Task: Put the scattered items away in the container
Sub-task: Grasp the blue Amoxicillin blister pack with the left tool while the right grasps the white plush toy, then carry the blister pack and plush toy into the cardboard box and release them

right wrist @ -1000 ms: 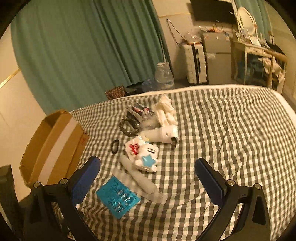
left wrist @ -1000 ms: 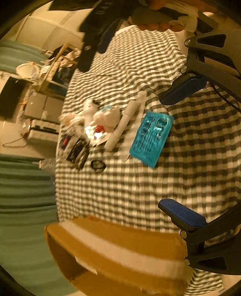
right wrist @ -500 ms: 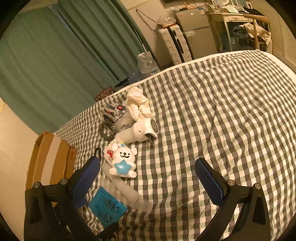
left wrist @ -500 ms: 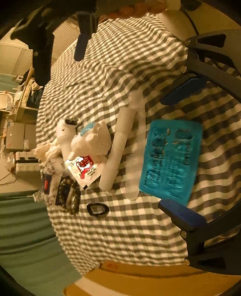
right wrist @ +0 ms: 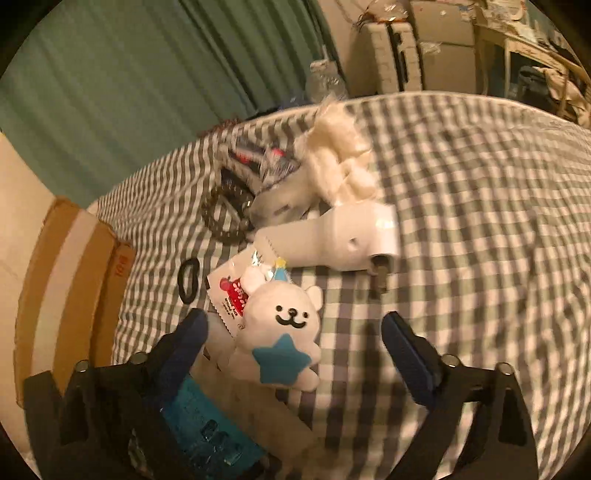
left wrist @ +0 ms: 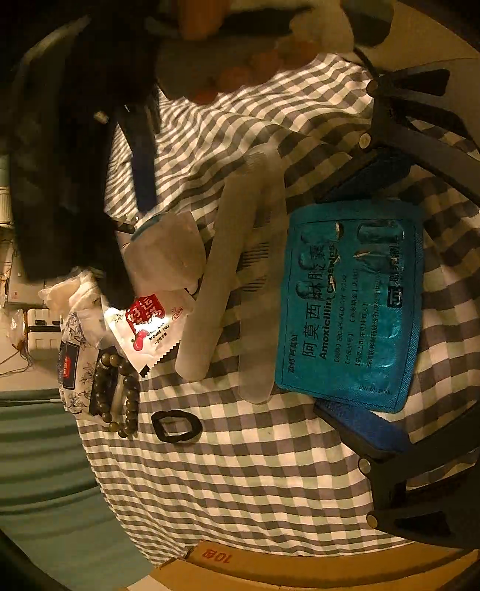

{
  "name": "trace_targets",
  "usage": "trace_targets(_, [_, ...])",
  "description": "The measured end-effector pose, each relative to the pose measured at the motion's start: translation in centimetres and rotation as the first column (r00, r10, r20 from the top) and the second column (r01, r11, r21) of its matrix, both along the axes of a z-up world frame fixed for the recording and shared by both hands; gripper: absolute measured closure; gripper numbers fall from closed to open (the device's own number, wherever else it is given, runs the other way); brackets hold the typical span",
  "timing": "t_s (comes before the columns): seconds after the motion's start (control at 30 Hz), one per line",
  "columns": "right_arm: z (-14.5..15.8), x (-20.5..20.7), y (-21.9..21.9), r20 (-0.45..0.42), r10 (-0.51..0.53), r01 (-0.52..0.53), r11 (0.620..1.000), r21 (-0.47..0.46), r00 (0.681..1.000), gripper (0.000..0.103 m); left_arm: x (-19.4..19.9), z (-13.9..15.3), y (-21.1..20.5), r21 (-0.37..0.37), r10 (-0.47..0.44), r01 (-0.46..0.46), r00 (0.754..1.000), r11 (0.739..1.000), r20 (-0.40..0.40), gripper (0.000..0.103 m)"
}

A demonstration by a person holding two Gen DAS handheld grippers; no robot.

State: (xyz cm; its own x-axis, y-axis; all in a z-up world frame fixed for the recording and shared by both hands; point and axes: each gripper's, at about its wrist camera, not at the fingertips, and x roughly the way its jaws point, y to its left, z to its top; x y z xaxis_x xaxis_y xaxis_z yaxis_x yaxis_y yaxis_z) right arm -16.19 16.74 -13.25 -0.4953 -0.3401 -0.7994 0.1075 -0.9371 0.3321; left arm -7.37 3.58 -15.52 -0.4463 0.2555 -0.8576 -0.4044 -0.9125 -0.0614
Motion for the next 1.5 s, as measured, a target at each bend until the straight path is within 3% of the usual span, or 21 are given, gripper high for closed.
trace_targets(0.07, [-1.0, -0.4, -0.4, 0.042, 0.016, -0.016, 1.0, 0.007, 0.999, 0.029, 0.1, 0.0, -0.2, 0.016, -0.007, 0.007, 1.0, 1.0, 0.005, 0.002])
trace_targets(0.13, [-1.6, -0.4, -0.6, 0.052, 0.034, -0.036, 0.999, 0.036, 0.998, 0.031, 0.4, 0.1, -0.5, 0.018, -0.015, 0.015, 1.0, 1.0, -0.002, 0.002])
trace_targets(0.23, [-1.4, 0.0, 0.5, 0.047, 0.016, -0.015, 0.999, -0.031, 0.999, 0.051, 1.1, 0.5, -1.0, 0.02, -0.018, 0.018, 1.0, 1.0, -0.007, 0.003])
trace_targets(0.47, [-0.7, 1.8, 1.7, 0.043, -0.016, 0.017, 0.999, -0.032, 0.999, 0.051, 2.0, 1.7, -2.1, 0.007, 0.027, -0.027, 0.999, 1.0, -0.029, 0.003])
trace_targets(0.77, [1.5, 5.6, 1.8, 0.024, -0.023, 0.023, 0.999, -0.027, 0.999, 0.052, 3.6, 6.0, -2.5, 0.041, 0.108, -0.104, 0.988, 0.994, -0.111, 0.003])
trace_targets(0.97, [4.2, 7.9, 2.2, 0.006, -0.065, 0.065, 0.992, -0.104, 0.998, 0.053, 4.8, 9.3, -3.9, 0.091, 0.158, -0.145, 0.974, 0.985, -0.162, 0.003])
trace_targets(1.1, [5.6, 8.9, 1.3, 0.002, -0.078, 0.078, 0.993, -0.089, 0.997, 0.053, 6.2, 11.1, -5.4, 0.076, 0.163, -0.151, 0.965, 0.986, -0.205, 0.003])
trace_targets(1.23, [6.6, 10.1, 0.5, 0.003, -0.085, 0.085, 0.987, -0.136, 0.996, 0.053, 7.2, 12.8, -7.5, 0.08, 0.202, -0.189, 0.955, 0.979, -0.218, 0.003])
trace_targets(1.37, [8.5, 10.4, -1.7, 0.007, -0.045, 0.045, 0.981, -0.189, 0.999, 0.053, 7.2, 14.9, -10.4, 0.118, 0.259, -0.237, 0.94, 0.964, -0.222, 0.003])
trace_targets(1.5, [13.6, 9.8, -6.1, -0.071, 0.059, -0.077, 0.957, -0.279, 0.996, 0.053, 6.5, 18.4, -14.3, 0.166, 0.342, -0.307, 0.905, 0.937, -0.254, 0.003])
